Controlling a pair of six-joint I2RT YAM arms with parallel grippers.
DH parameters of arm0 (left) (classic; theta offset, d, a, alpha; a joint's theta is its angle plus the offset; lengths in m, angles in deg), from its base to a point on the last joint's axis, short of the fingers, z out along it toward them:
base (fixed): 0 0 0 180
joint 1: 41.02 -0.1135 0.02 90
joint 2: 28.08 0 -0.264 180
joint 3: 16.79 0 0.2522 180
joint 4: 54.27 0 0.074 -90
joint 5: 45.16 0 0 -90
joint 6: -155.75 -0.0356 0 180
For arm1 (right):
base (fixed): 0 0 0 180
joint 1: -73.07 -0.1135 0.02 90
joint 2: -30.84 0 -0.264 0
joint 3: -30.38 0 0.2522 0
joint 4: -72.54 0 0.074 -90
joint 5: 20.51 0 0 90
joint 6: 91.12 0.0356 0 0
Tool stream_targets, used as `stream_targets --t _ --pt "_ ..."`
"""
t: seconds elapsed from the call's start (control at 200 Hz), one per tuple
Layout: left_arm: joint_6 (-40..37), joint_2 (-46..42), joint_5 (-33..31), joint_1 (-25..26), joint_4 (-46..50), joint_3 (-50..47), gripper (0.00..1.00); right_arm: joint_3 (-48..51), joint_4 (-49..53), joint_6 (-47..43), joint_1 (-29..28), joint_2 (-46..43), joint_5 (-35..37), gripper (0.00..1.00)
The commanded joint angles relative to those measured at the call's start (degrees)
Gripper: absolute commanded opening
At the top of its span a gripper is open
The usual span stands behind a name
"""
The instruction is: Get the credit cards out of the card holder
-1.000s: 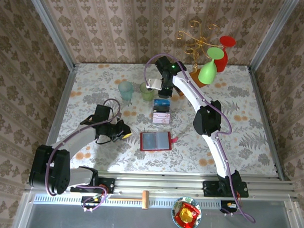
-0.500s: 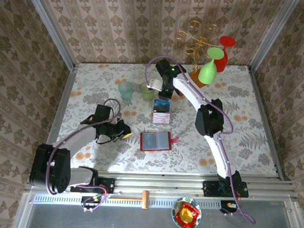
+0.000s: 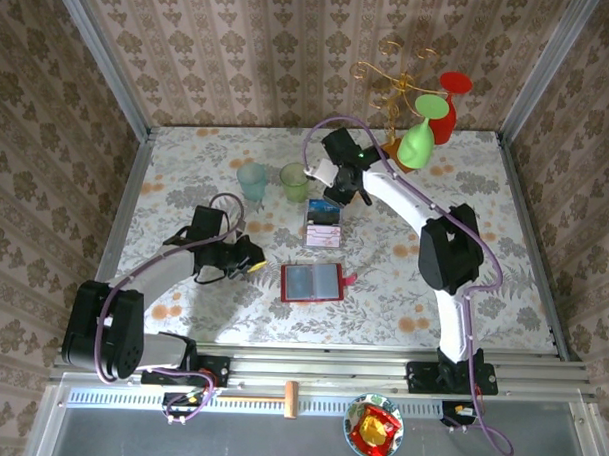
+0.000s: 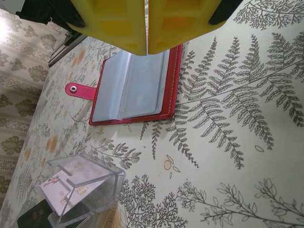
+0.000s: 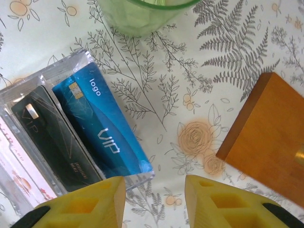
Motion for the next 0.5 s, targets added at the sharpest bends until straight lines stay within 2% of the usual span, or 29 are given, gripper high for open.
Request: stream_targets --t 0.0,0.18,0.495 --pt "0.3 1.4 1.1 0.9 -2.0 2.0 0.11 5.0 -5.5 8.5 -1.3 -6.4 1.4 0.40" --pt "1.2 4.6 1.4 3.6 -4.4 3.3 0.10 13.8 -8.4 26.1 -3.4 -14.0 -3.3 0.39" --pt "2.3 9.2 2.1 8.2 -7.0 2.6 0.10 31.4 -17.5 59.2 -5.6 -23.9 -19.7 0.31"
